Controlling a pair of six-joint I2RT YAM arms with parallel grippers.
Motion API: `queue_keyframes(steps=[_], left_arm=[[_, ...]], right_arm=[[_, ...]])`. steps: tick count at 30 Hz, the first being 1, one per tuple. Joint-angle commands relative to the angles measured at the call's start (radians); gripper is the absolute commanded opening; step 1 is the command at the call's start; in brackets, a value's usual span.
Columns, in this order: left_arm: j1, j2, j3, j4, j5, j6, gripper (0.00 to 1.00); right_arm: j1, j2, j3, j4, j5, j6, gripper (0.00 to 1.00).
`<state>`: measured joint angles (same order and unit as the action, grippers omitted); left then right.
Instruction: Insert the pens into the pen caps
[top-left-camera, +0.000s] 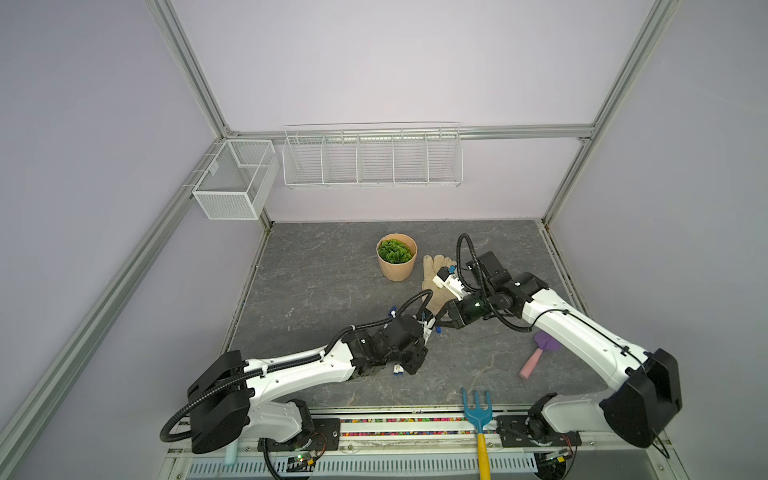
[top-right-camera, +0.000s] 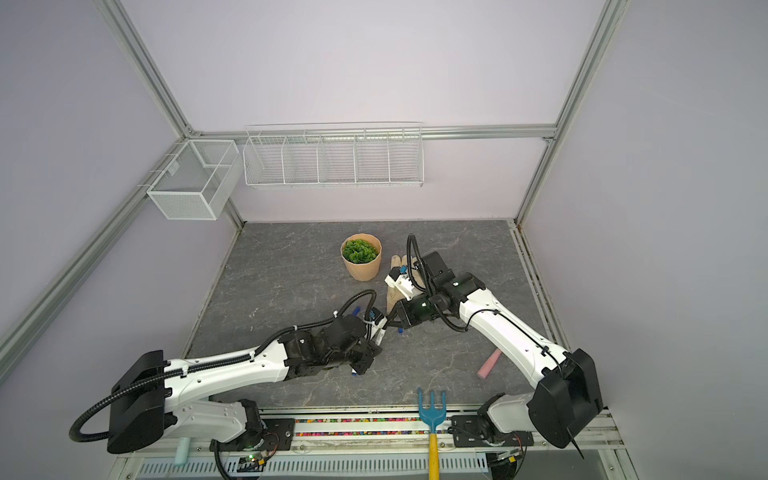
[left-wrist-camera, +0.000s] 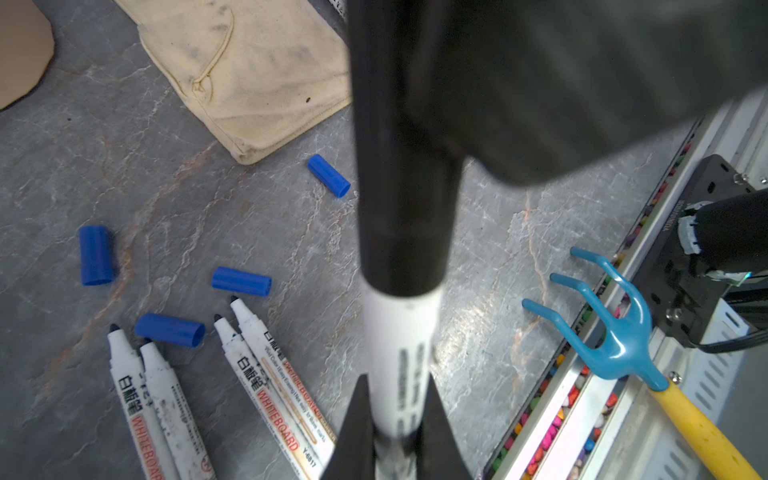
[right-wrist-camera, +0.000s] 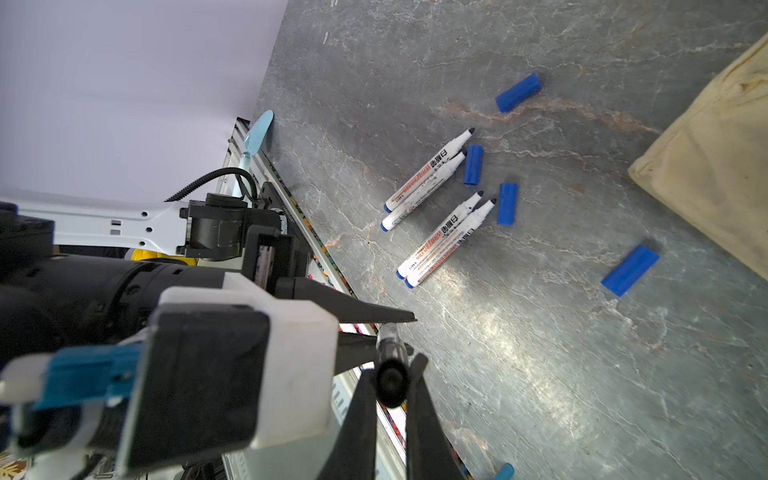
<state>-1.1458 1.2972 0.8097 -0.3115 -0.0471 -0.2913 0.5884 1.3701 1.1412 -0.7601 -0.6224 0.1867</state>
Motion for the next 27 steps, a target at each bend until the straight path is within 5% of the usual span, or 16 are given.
queue_keyframes(steps=[1, 11, 27], left_arm=[[0.010, -0.095, 0.051, 0.356, -0.030, -0.009, 0.00], [0.011, -0.059, 0.187, 0.388, 0.032, 0.032, 0.00], [0.029, -0.076, 0.178, 0.501, 0.078, -0.026, 0.00]], right_arm=[[0.041, 0.020, -0.082, -0.093, -0.060, 0.020, 0.08], [0.054, 0.035, -0.103, -0.055, -0.058, 0.027, 0.07], [0.073, 0.049, -0.107, -0.064, -0.002, 0.013, 0.07]])
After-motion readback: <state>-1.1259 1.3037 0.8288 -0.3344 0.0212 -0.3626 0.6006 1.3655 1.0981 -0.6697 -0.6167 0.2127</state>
